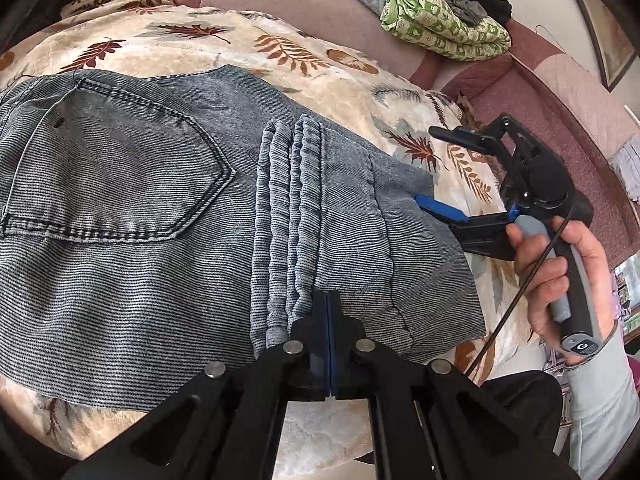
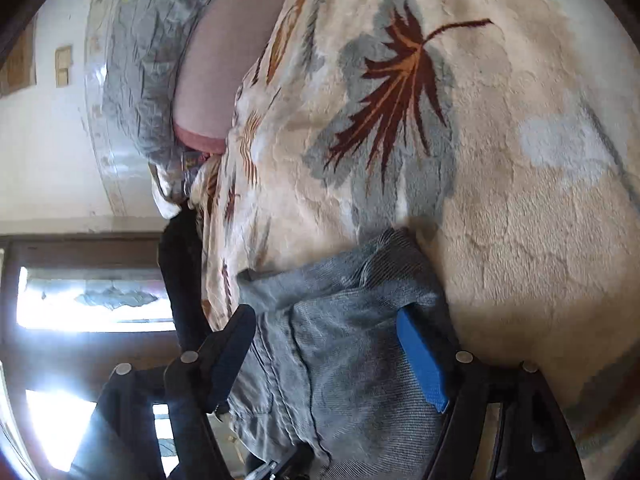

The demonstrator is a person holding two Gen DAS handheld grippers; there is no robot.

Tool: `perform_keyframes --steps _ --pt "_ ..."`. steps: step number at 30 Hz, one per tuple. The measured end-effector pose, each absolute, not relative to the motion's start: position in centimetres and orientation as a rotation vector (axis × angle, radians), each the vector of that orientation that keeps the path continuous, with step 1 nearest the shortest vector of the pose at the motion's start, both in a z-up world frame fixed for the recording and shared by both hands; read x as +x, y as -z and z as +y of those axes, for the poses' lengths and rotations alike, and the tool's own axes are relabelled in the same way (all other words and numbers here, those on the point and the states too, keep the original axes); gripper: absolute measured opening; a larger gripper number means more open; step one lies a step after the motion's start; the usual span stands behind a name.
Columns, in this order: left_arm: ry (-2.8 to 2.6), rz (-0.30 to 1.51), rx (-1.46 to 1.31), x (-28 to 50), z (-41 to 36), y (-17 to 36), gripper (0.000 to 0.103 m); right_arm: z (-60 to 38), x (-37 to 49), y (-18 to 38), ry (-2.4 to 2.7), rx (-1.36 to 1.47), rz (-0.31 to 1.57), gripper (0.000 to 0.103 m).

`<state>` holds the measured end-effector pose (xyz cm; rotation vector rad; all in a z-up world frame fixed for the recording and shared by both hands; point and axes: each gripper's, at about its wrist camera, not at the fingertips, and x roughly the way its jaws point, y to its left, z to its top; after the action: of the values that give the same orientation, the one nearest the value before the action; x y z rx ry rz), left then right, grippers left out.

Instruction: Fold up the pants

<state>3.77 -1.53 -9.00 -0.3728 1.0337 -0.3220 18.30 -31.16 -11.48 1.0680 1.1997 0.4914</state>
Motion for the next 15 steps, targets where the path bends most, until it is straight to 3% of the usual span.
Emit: perform_keyframes --steps 5,8,10,15 --pt "0.336 1.021 -0.368 3.6 -1.5 9.1 0.002 -30.0 19.1 6.7 -0.551 0.943 1.101 0.078" --pt "0.342 1.023 -0.387 3.6 -1.3 9.2 0.002 -28.7 21.4 9.9 -0.444 0.789 1.194 0.078" --pt "0.343 1.023 -0.397 3.5 -1.1 9.1 0.002 -29.6 21.4 10.6 -0.451 0.879 1.138 0.077" --pt "0.343 1.011 -0.389 3.4 -1.3 9.1 0.002 -30.3 18.2 6.4 -0.544 0.878 1.085 0.077"
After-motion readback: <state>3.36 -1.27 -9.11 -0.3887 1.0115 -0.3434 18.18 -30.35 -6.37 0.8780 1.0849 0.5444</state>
